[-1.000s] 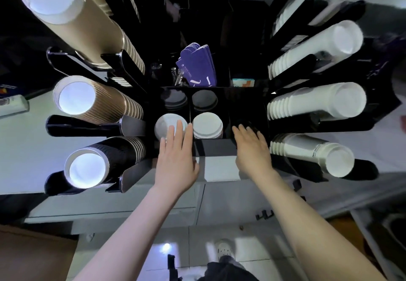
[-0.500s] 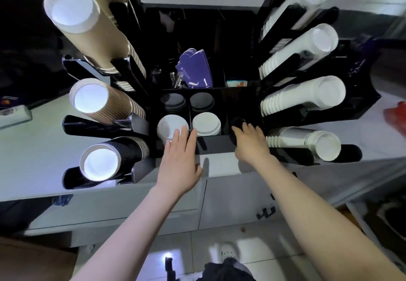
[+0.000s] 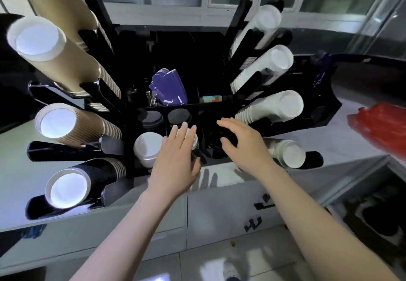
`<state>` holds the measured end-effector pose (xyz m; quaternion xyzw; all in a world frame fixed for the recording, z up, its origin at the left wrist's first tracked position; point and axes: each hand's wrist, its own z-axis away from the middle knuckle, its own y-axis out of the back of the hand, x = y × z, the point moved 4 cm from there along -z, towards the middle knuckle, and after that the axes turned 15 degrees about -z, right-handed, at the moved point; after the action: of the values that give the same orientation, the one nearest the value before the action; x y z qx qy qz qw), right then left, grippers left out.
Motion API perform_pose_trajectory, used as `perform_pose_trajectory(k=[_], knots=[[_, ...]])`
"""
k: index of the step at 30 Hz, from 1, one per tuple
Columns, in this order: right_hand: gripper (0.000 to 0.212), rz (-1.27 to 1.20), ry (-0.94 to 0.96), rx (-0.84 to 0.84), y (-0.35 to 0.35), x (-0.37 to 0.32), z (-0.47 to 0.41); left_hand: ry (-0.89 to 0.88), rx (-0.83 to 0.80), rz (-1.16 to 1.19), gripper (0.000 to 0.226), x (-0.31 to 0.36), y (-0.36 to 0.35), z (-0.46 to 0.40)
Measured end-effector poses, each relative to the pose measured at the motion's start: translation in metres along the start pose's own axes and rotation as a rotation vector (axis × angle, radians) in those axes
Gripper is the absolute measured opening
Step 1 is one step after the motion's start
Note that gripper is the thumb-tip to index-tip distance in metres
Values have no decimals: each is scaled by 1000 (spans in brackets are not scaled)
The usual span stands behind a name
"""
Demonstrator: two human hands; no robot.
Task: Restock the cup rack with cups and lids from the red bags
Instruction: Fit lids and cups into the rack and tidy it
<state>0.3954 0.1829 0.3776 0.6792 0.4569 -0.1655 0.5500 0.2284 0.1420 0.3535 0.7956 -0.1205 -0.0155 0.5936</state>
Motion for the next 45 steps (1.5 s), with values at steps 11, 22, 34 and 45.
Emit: perform_pose_trajectory(k=[11,22,34,45], knots=[[23,-353,187,241,155,18,-3,-49,333,168,63,151,50,-73],[24,-285,4,99,275,164,17,-12,195,150,67,324,-17,-127],[28,-227,-216,91,321,310,-7,70,-118,147,69,378,-139,-200],[79,372,-90,-314,332,379,-136,167,-123,-177,66,366,-193,-274]])
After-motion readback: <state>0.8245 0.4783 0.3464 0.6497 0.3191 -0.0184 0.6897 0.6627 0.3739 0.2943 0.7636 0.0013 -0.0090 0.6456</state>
